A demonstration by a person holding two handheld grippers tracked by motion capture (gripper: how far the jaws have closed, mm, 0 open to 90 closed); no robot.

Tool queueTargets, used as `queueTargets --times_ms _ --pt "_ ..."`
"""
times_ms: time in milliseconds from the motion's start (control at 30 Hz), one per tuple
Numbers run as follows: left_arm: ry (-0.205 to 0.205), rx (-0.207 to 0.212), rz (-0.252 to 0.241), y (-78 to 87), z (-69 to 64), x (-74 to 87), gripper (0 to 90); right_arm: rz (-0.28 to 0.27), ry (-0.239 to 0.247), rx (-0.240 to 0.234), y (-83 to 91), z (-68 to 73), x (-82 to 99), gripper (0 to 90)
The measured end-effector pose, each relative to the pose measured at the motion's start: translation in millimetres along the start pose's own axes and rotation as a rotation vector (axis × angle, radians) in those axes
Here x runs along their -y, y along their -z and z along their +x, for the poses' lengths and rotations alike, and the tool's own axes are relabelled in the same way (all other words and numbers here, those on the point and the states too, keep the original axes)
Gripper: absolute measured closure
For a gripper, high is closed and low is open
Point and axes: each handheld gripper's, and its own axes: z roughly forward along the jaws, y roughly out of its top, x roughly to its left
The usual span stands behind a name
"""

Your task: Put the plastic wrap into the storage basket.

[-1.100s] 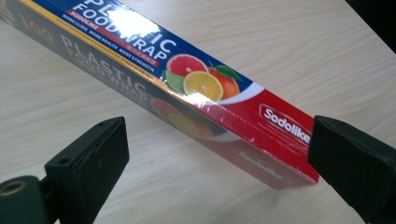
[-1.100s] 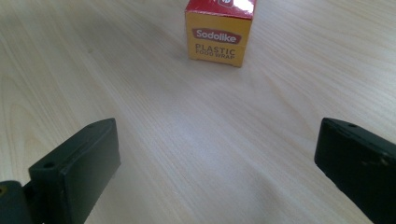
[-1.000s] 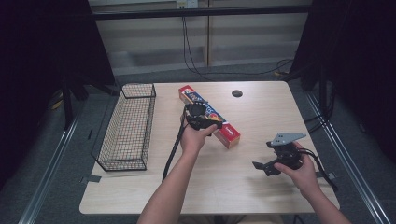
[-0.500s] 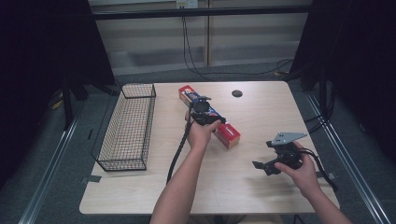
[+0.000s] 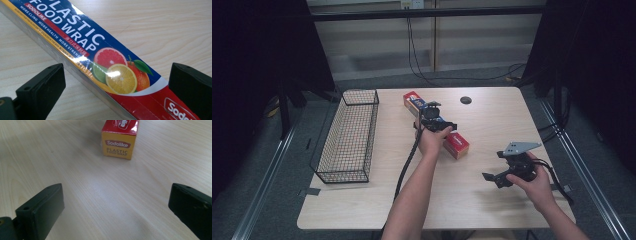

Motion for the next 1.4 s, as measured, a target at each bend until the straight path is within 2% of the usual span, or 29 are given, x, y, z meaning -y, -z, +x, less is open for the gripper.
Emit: queueTargets --times_ms 233,267,333,467,667,800,867,967,1233,1367,1400 --pt "0.006 -0.005 0.012 -5.1 -2.9 -2.7 1.0 -0.001 -0.001 0.0 -0.2 0.3 0.0 0.0" --pt "0.014 -0.006 -0.001 -6.1 -3.6 -3.1 0.9 -0.001 -0.001 -0.004 -0.2 0.3 0.0 0.0" --pt "0.005 -0.02 0.004 -6.8 -3.9 -3.8 1.0 0.003 0.001 0.0 -0.3 0.5 0.0 0.0" --pt "0.019 -0.037 0.005 -9.3 -2.7 -3.8 0.3 0.002 -0.002 0.0 0.0 0.6 0.0 0.0" --pt "0.033 -0.027 0.02 -15.9 -0.9 -2.4 0.0 0.007 -0.002 -0.006 -1.2 1.3 0.3 0.0" --pt "0.029 -0.025 0.022 -16.3 -0.7 -3.0 0.0 0.004 -0.001 -0.003 -1.2 0.8 0.2 0.0" --pt "0.054 -0.022 0.027 -16.5 0.1 -2.8 0.0 0.001 -0.001 -0.006 -1.2 0.8 0.2 0.0" --pt "0.068 -0.018 0.035 -16.6 0.8 -2.7 0.0 0.003 -0.002 -0.007 -1.5 1.4 0.4 0.0" --pt "0.085 -0.01 0.039 -17.7 0.9 -3.0 0.0 0.003 0.003 -0.005 -2.3 1.3 0.5 0.0" --pt "0.08 -0.013 0.036 -17.8 0.8 -3.0 0.0 0.002 -0.004 -0.016 -3.4 2.2 0.6 0.0" --pt "0.093 -0.011 0.038 -18.2 0.9 -3.1 0.0 0.002 -0.002 -0.014 -3.6 2.2 0.6 0.0"
